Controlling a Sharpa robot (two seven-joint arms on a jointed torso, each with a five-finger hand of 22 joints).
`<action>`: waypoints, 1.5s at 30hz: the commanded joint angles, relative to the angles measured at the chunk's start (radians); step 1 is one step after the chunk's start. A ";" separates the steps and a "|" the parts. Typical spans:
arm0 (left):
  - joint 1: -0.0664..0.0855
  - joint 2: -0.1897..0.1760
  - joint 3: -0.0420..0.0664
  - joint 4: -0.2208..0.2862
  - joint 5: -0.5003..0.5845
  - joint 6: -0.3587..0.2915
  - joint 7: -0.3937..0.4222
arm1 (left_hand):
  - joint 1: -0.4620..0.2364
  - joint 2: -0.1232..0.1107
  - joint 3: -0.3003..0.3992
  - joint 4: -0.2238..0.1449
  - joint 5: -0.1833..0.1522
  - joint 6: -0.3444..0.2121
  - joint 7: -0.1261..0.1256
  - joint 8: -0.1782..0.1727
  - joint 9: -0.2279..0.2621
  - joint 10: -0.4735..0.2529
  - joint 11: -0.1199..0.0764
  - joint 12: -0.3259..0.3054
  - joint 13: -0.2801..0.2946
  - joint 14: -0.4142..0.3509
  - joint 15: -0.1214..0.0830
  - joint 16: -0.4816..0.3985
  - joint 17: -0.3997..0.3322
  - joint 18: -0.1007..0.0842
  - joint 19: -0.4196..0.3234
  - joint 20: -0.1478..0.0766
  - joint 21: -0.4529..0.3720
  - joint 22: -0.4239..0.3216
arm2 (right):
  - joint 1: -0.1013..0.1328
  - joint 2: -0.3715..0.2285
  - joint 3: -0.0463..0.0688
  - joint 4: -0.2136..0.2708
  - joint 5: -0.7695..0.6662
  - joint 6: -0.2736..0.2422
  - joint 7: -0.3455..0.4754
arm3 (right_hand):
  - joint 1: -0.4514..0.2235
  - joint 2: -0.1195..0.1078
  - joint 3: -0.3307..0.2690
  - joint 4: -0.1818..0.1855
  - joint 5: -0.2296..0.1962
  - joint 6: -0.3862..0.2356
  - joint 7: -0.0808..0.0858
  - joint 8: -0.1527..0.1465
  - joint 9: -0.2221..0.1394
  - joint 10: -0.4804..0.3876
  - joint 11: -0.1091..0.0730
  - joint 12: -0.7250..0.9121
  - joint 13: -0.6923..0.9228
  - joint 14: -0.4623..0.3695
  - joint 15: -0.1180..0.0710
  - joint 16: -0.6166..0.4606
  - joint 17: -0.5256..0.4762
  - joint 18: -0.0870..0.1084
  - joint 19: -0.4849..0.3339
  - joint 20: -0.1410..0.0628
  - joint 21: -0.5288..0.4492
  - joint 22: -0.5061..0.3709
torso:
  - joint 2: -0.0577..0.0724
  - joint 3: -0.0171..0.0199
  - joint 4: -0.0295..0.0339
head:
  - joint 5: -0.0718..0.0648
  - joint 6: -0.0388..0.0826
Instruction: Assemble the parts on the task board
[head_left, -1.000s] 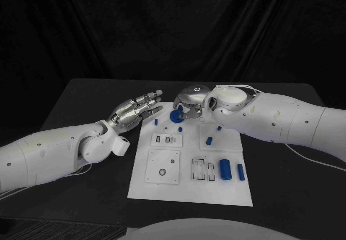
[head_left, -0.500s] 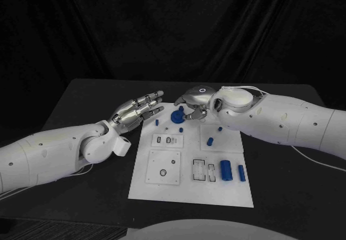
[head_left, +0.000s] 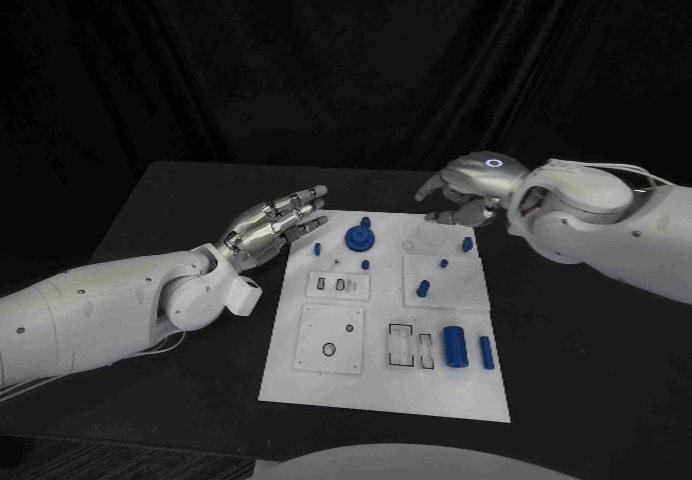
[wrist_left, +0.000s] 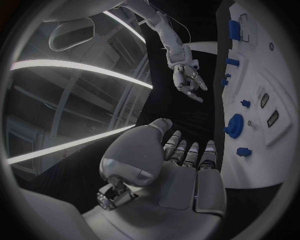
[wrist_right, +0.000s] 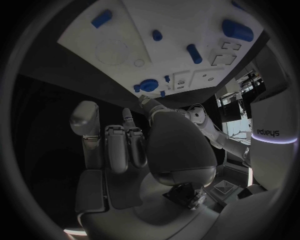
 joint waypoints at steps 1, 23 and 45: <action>0.000 -0.002 0.001 0.005 0.001 -0.020 0.043 | -0.004 -0.004 0.004 -0.002 0.005 0.008 0.000 0.004 0.001 0.003 0.008 0.004 0.001 0.001 0.005 0.000 0.000 0.009 0.001 0.007 0.005 0.002 | 0.010 -0.078 -0.001 0.061 -0.005 -0.046 -0.032 | -0.007 0.002 -0.001 0.006 0.003 0.007 0.000 0.007 0.001 0.103 -0.008 0.003 0.261 0.084 -0.008 -0.002 0.225 0.003 0.005 -0.002 0.008 0.126 | -0.001 -0.0006 -0.0014 | -0.002 -0.002; -0.002 -0.008 0.001 0.008 0.001 -0.073 0.145 | -0.027 -0.025 0.024 -0.015 0.014 0.075 0.021 0.026 0.007 0.030 0.032 0.064 0.010 0.012 -0.015 0.008 0.005 0.012 0.007 -0.006 0.008 0.003 | -0.099 -0.250 -0.002 0.064 0.148 -0.135 0.006 | 0.007 -0.019 -0.036 0.036 -0.090 0.032 0.000 0.008 0.003 0.044 -0.011 -0.047 0.218 0.069 -0.013 -0.041 0.193 0.008 -0.003 -0.008 -0.033 0.117 | -0.004 0.0032 -0.0127 | -0.025 0.003; -0.005 -0.008 0.000 0.005 0.001 -0.061 0.130 | -0.024 -0.023 0.035 -0.021 0.017 0.061 0.020 0.019 0.004 0.025 0.031 0.056 0.008 0.012 -0.007 0.008 0.005 0.011 0.009 0.000 0.009 0.004 | -0.151 -0.183 -0.002 -0.017 0.169 -0.123 0.028 | 0.022 -0.030 -0.048 0.044 -0.113 0.026 0.003 0.002 0.001 0.054 -0.010 -0.039 0.224 0.070 -0.013 -0.043 0.192 0.008 0.001 -0.008 -0.034 0.117 | -0.006 0.0012 -0.0102 | -0.024 -0.005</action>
